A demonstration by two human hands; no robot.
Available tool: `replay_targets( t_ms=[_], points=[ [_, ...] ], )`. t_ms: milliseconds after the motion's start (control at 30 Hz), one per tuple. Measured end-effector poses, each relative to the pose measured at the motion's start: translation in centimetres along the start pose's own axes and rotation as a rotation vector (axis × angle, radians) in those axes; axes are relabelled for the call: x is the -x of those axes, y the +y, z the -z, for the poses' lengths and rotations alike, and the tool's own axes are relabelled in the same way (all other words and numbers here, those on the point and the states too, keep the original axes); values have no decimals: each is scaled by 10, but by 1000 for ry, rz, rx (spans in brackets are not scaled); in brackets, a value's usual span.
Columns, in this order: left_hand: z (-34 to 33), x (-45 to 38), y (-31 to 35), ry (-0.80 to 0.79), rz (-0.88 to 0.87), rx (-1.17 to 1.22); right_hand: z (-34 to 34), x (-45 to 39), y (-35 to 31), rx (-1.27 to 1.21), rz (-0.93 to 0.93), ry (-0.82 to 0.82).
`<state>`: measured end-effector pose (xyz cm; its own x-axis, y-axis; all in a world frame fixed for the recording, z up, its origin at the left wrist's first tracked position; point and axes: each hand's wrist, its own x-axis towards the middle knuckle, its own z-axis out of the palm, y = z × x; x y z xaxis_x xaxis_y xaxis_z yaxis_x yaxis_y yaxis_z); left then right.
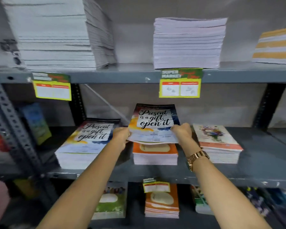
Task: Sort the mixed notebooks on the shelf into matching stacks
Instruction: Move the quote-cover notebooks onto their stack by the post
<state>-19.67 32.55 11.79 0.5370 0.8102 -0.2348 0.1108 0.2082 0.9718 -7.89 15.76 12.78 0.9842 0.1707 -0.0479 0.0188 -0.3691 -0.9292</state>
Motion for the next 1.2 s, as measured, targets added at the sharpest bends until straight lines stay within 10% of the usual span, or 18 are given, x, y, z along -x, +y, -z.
replay_targets(
  t_ms=[333, 700, 1200],
  points=[
    [138, -36, -5, 326, 18, -144, -115, 54, -25, -264, -152, -521],
    [203, -62, -10, 518, -43, -164, -189, 70, -30, -371, -175, -614],
    [209, -71, -28, 374, -286, -802, -223, 98, -33, 739, 530, -382]
  ],
)
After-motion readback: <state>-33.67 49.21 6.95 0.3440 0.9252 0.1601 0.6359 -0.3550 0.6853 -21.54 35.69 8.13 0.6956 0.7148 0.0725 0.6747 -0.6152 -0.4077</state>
